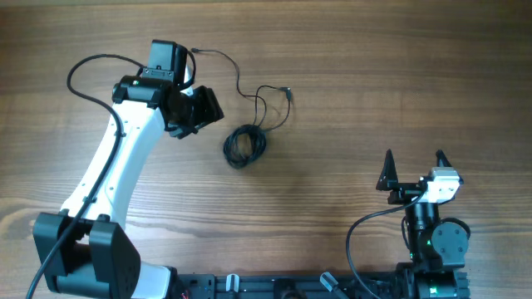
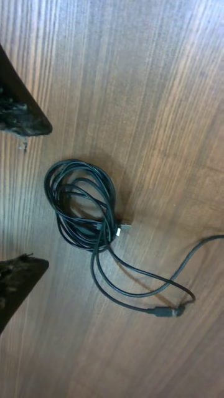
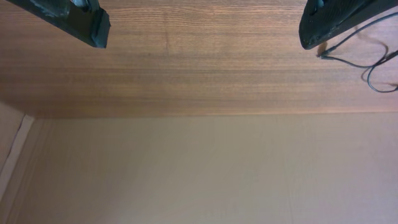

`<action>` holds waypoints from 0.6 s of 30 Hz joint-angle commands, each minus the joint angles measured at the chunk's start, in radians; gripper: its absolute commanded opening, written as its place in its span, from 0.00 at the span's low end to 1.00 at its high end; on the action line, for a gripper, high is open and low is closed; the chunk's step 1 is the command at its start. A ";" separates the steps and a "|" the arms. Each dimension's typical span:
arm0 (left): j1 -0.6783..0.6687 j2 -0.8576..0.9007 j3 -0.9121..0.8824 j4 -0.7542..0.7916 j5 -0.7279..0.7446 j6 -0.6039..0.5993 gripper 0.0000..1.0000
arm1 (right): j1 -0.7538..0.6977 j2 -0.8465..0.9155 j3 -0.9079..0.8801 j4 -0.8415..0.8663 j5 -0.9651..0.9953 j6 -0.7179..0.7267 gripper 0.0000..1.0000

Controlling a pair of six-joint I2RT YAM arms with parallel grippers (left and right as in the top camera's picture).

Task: Untangle cables
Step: 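Position the open left gripper above the cable coil's left side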

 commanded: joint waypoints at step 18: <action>-0.002 0.138 -0.006 0.097 -0.013 -0.002 0.46 | -0.004 -0.005 -0.001 0.005 0.016 0.012 1.00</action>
